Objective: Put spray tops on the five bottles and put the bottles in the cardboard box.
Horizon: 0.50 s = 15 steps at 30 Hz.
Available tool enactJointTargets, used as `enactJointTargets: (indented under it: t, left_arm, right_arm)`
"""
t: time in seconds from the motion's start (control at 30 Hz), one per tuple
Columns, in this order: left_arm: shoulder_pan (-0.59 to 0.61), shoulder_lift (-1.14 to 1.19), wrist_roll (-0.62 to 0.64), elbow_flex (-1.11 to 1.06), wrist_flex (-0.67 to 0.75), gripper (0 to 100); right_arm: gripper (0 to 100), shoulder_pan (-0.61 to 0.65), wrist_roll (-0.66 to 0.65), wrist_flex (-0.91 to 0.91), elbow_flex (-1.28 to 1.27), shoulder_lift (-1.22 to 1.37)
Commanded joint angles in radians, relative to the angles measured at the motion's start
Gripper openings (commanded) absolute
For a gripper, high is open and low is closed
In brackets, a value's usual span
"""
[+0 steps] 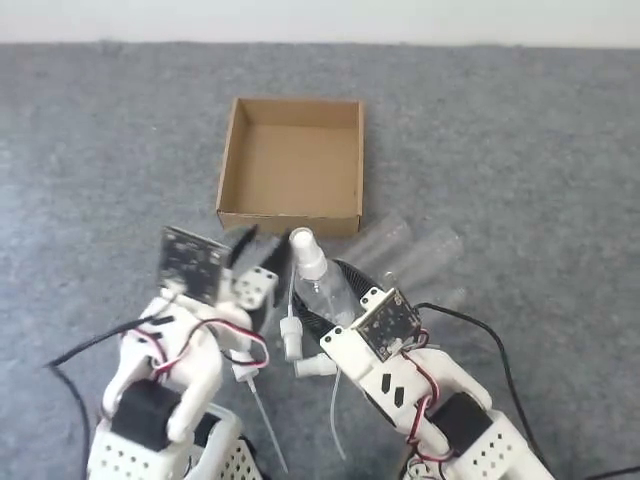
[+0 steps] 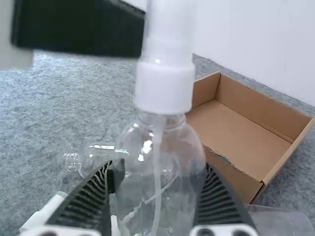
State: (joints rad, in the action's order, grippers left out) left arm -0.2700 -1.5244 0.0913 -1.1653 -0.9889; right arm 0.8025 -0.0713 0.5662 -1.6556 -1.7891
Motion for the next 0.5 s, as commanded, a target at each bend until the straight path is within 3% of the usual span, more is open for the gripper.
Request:
enactJointTargets:
  t: [0.0,0.47]
  left_arm:
    - [-0.11,-0.011,-0.054,-0.012,0.025,13]
    - [-0.144,-0.011,-0.058,0.008,-0.025,13]
  right_arm:
    - [0.6,-0.012,0.008,-0.022,0.089,-0.019]
    - [0.6,-0.016,0.008,-0.021,0.08,-0.019]
